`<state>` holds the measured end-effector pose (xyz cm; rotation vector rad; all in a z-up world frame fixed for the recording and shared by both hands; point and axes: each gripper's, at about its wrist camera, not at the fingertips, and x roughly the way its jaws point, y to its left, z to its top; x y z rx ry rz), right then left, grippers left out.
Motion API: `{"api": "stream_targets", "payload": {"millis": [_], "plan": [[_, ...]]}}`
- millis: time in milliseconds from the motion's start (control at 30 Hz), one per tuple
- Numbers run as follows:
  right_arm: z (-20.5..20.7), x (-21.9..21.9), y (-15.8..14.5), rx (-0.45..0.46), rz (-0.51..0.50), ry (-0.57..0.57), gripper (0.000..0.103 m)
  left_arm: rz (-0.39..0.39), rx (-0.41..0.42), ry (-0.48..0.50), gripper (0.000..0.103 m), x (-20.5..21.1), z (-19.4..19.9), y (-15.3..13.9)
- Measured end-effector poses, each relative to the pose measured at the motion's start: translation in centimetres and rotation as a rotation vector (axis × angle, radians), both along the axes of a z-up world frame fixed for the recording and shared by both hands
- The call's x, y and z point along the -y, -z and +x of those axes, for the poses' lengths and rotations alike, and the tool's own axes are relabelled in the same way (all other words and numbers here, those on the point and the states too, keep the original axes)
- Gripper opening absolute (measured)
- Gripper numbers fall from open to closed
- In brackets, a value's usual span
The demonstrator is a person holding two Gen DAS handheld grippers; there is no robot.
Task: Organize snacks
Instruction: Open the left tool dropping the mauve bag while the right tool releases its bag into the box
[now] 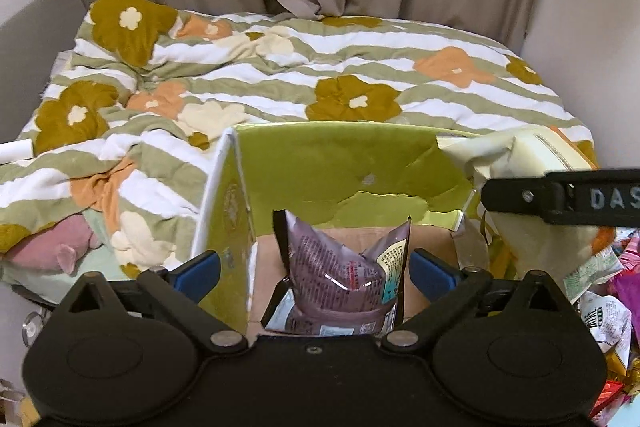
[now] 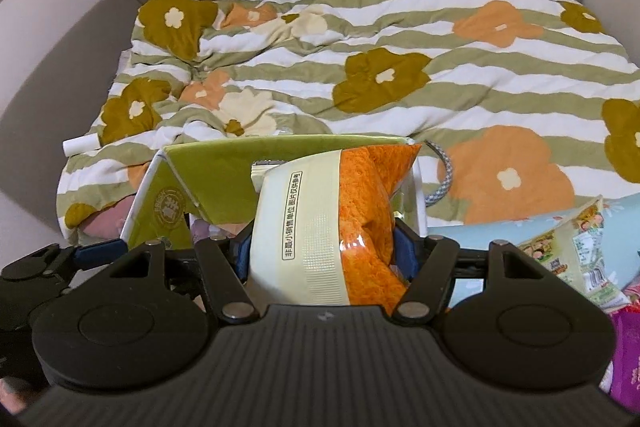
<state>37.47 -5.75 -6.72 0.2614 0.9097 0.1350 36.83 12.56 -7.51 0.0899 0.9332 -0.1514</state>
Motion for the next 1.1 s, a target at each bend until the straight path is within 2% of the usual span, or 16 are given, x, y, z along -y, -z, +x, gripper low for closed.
{"api": "stream_targets", "payload": {"millis": [200,433,500,533,667,800,1100], "plan": [[1.3,-0.2,-0.3,0.009,0.024,-0.059,0.081,-0.003,0.013,-0.049,0.103,-0.2,-1.3,-1.0],[4.3,-1.3,2.3,-0.048,0.039,-0.102,0.082,0.023,-0.002,-0.116,0.103,-1.3,-2.2,-0.5],[4.6,-1.5,2.9,-0.036,0.023,-0.106,0.092,0.03,-0.011,-0.127,0.103,-1.6,-2.4,-0.2],[4.7,-1.6,3.1,-0.023,0.012,-0.105,0.103,0.032,-0.013,-0.131,0.103,-1.7,-2.5,-0.1],[4.3,-1.3,3.3,0.023,0.007,-0.086,0.103,0.018,-0.02,-0.148,0.103,-1.9,-2.7,0.3],[3.9,-0.8,3.2,0.018,0.015,-0.091,0.103,0.011,-0.024,-0.152,0.103,-1.9,-2.9,0.5],[2.1,-0.6,0.7,0.051,-0.02,-0.092,0.103,0.003,0.024,-0.155,0.103,-1.9,-4.0,-1.4]]}}
